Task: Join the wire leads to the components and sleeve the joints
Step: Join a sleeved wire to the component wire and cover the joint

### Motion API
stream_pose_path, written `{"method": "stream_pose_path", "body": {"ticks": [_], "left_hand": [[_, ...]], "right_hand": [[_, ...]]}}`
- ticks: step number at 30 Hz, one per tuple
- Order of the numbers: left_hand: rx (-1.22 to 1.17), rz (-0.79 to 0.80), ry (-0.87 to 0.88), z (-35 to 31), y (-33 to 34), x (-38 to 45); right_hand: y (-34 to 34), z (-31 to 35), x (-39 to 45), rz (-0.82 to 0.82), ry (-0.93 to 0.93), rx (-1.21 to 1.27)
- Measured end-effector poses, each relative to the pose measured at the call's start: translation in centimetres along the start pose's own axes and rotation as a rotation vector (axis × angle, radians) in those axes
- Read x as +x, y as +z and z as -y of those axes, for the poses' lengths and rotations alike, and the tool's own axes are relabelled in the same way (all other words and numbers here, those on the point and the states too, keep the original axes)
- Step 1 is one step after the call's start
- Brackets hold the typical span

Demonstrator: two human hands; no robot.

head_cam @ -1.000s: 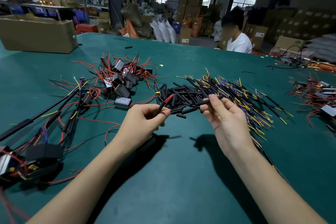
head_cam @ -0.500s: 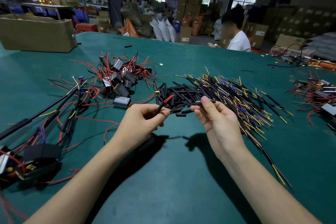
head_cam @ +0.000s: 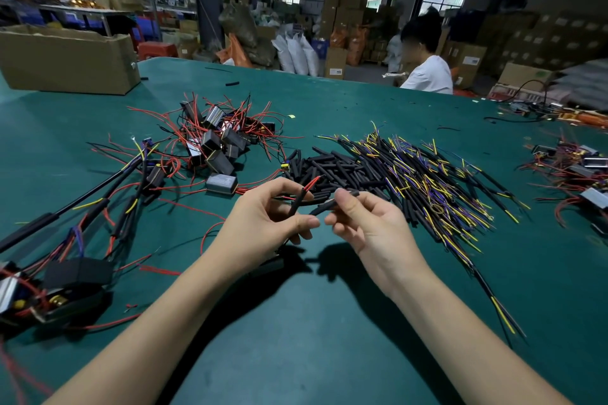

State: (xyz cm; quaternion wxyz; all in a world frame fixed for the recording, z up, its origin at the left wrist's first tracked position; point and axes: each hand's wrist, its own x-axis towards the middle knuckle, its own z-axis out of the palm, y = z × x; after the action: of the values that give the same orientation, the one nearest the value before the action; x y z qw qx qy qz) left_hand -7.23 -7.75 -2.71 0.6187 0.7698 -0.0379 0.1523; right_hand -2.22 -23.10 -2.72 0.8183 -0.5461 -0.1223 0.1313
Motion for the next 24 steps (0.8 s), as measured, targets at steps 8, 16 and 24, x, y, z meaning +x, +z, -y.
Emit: {"method": "stream_pose_path", "body": {"ticks": [8,16,24], "left_hand": [[0.086,0.158,-0.017,0.1,-0.9,0.2],[0.144,0.145,-0.011,0.0,-1.0,0.2],[0.148,0.112,-0.021,0.6,-0.8,0.1]], "right_hand": [[1.0,-1.7,-0.8,0.063,-0.053,-0.324],[0.3,-1.3,-0.5,0.03,-0.083,-0.365],[-0.9,-0.3,-0.1,-0.049,-0.127,-0.304]]}}
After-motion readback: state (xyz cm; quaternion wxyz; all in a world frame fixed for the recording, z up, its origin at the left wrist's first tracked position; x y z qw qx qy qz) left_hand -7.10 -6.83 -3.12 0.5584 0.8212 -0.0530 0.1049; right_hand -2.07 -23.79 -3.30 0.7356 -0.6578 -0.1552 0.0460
